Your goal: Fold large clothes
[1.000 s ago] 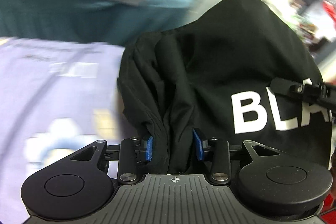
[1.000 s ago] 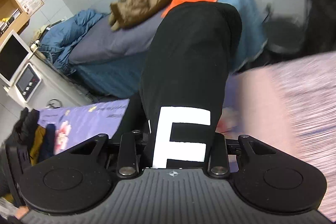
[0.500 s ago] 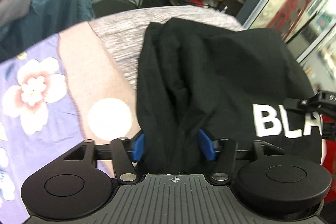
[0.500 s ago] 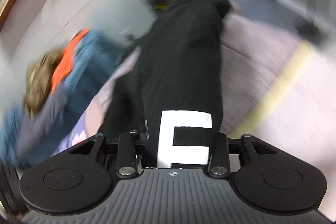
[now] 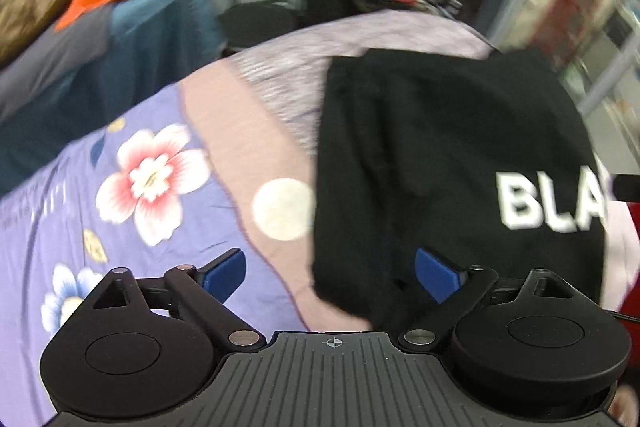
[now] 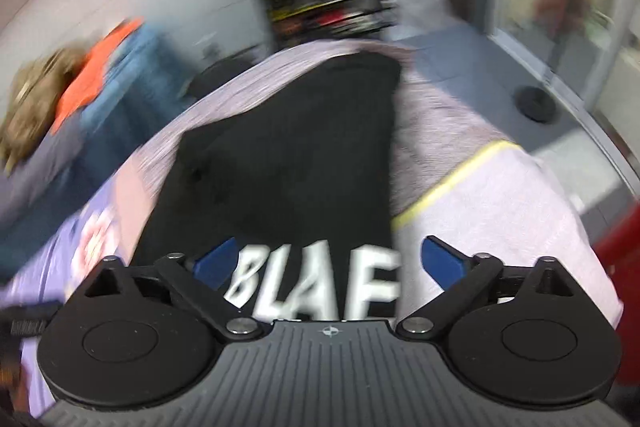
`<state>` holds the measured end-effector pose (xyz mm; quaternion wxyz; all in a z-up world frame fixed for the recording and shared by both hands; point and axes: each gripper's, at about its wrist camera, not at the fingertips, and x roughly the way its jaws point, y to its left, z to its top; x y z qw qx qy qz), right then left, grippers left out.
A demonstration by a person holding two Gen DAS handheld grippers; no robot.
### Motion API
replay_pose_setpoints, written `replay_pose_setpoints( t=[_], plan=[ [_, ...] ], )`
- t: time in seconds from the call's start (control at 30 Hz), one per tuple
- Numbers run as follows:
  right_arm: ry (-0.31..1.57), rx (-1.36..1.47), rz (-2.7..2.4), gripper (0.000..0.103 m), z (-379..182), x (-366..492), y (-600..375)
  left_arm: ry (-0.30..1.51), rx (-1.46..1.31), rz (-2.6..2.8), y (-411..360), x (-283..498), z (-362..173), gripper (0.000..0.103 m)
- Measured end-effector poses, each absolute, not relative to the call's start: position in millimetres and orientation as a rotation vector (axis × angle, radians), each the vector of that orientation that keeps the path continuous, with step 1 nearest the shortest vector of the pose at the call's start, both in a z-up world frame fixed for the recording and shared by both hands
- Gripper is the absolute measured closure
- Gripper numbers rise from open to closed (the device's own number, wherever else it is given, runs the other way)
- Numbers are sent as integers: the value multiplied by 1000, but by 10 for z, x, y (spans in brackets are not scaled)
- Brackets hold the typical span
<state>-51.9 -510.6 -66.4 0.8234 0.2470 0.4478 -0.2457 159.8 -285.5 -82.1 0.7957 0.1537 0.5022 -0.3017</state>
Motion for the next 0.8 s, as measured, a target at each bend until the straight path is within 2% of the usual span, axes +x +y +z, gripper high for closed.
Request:
replay_pose_setpoints(
  t=[0.17, 0.33, 0.57, 0.8],
  plan=[
    [1102, 339, -432, 2, -540, -291, -4598, 1090, 466, -641, -3082, 1208, -680, 0],
    [1182, 295, -390, 2, -484, -265, -4322, 1137, 512, -647, -3093, 1026, -653, 0],
    [1208, 243, -402, 1, -401, -343, -4200, 1137, 507, -651, -3110, 949, -591, 0],
    [1229, 208, -411, 1, -441, -373, -4190, 1043, 542, -668, -3154, 812, -526, 0]
  ],
)
